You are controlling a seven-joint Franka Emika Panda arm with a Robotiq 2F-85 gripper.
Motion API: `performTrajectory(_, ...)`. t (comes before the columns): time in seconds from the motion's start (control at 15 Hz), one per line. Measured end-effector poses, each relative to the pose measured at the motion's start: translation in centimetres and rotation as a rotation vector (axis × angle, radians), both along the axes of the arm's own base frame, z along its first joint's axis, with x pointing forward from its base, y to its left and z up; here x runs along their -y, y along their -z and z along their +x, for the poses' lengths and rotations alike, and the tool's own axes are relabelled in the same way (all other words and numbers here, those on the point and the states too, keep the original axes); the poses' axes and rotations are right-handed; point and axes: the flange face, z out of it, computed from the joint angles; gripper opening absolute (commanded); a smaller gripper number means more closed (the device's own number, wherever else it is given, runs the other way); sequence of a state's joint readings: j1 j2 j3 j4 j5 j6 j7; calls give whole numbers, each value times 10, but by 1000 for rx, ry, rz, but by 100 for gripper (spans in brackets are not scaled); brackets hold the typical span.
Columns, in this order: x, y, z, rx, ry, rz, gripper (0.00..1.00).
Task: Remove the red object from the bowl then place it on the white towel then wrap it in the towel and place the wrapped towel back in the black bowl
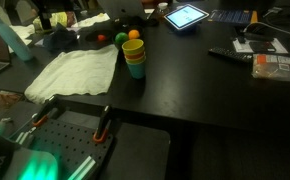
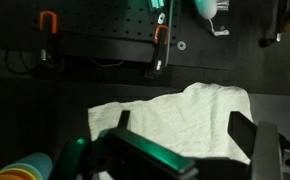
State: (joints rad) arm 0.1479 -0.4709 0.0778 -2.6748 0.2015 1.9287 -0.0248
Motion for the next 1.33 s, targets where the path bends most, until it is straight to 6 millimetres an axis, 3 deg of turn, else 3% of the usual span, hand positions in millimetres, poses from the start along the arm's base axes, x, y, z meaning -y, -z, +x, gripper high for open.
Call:
performTrajectory(0.33,-41,42,-4,109,-21,44,100)
performTrajectory(0.73,-75,87,16,179,-54,2,100)
performTrajectory(1.0,-113,97,45,190,-119,-26,100)
performTrajectory(1.33,-172,88,98,249,-179,-3,100)
